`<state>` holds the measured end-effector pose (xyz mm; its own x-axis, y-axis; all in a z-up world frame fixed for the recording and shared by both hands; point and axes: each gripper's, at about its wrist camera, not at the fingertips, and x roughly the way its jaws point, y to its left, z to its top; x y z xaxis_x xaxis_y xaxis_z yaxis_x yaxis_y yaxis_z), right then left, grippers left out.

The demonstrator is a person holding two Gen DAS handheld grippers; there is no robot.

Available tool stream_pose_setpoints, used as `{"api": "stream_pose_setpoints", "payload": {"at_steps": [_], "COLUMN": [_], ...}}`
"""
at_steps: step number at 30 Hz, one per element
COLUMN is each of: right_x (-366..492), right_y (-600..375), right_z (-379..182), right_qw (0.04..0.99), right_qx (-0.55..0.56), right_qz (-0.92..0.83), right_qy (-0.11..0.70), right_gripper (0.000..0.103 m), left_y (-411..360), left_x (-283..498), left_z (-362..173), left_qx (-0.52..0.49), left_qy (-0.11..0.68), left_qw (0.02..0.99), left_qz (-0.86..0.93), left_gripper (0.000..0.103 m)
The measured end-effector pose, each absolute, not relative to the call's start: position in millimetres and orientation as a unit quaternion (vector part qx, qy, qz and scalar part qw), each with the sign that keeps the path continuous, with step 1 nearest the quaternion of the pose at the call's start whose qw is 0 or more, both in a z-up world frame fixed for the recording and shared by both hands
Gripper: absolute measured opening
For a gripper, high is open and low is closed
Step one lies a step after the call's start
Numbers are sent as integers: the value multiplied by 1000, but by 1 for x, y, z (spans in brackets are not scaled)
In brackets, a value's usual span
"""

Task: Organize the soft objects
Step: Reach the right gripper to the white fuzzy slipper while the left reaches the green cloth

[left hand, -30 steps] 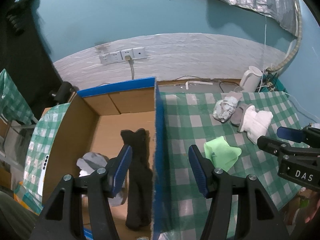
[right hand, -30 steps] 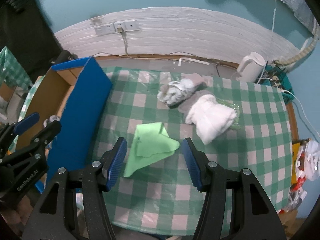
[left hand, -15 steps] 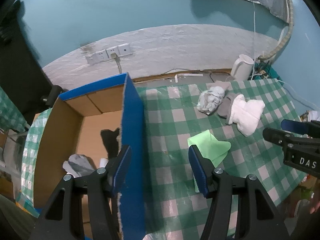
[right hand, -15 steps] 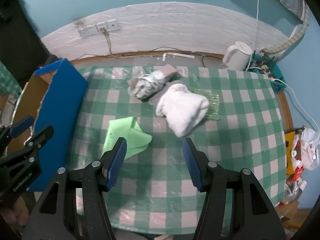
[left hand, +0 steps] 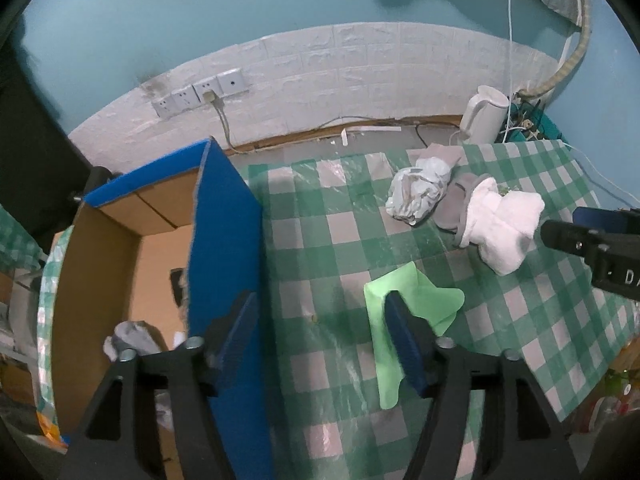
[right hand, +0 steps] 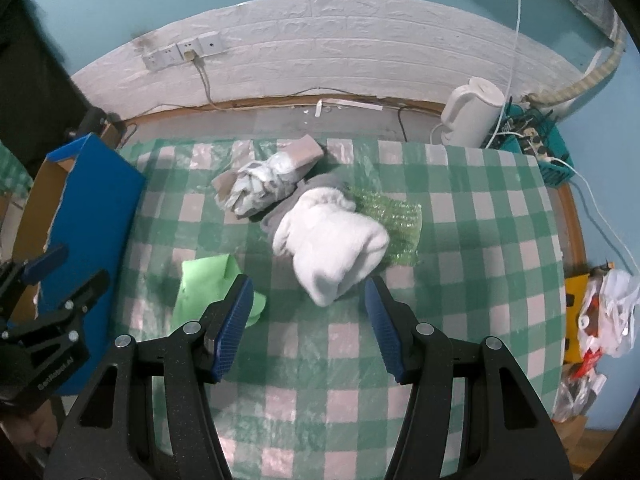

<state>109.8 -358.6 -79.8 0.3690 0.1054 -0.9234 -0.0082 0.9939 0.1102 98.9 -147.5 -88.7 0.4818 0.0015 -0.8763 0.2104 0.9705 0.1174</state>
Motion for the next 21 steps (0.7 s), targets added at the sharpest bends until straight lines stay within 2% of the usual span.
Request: {"api": "stream_pose_setpoints", "payload": {"at_steps": [15,21], "right_x": [156,163], "right_y": [-387,-399], "right_z": [-130,-141], "right_qw": [784,785], "right_qx": [71,91], "right_qz": [32,27], "right_qy": [615,612], "right_gripper": [58,59], "left_y": [-164,-171], "left_x": [140,149], "left_z": [-116,-138], "left_qx": [122,121], "left_qy": [538,553], "left_qw": [830,819], "left_qz": [-76,-95], "left_gripper": [72,73]}}
